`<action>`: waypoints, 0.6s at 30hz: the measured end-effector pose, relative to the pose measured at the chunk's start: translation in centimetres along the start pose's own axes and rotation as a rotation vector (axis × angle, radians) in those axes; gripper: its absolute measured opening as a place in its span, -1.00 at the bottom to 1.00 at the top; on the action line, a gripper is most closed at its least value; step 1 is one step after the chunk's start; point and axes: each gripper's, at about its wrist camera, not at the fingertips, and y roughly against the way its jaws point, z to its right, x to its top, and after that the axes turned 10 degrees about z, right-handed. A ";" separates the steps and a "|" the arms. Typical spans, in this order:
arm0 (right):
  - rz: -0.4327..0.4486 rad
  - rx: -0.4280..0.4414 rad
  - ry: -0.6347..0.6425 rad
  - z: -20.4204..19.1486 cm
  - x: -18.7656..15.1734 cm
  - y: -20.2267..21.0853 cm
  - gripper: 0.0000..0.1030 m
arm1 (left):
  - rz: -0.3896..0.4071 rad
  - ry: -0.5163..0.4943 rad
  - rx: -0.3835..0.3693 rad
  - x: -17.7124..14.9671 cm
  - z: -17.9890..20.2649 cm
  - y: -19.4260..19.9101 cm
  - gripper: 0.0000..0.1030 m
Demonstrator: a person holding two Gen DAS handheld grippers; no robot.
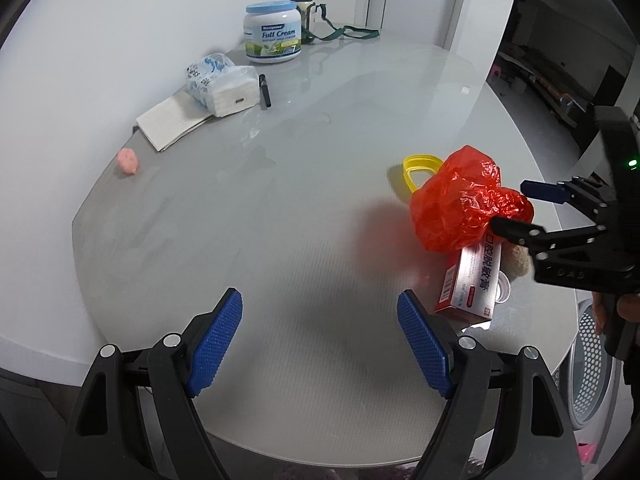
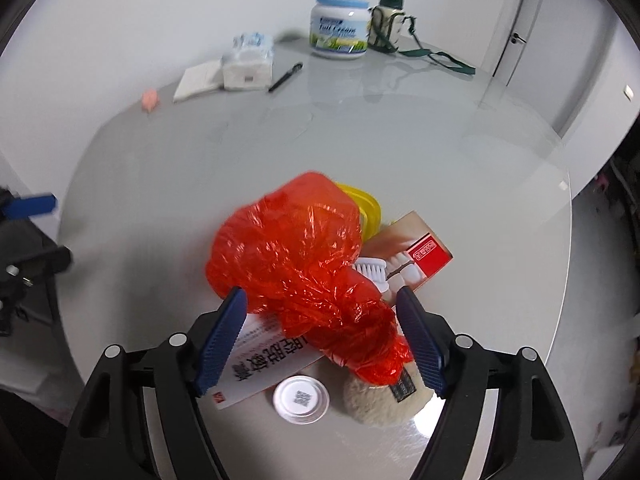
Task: Collect trash
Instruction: 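Close the right tool on the red plastic bag and lift it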
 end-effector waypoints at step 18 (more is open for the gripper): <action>0.024 0.051 -0.224 0.8 -1.7 0.0 -0.18 | -0.006 -0.030 -0.031 0.6 1.3 -0.9 0.52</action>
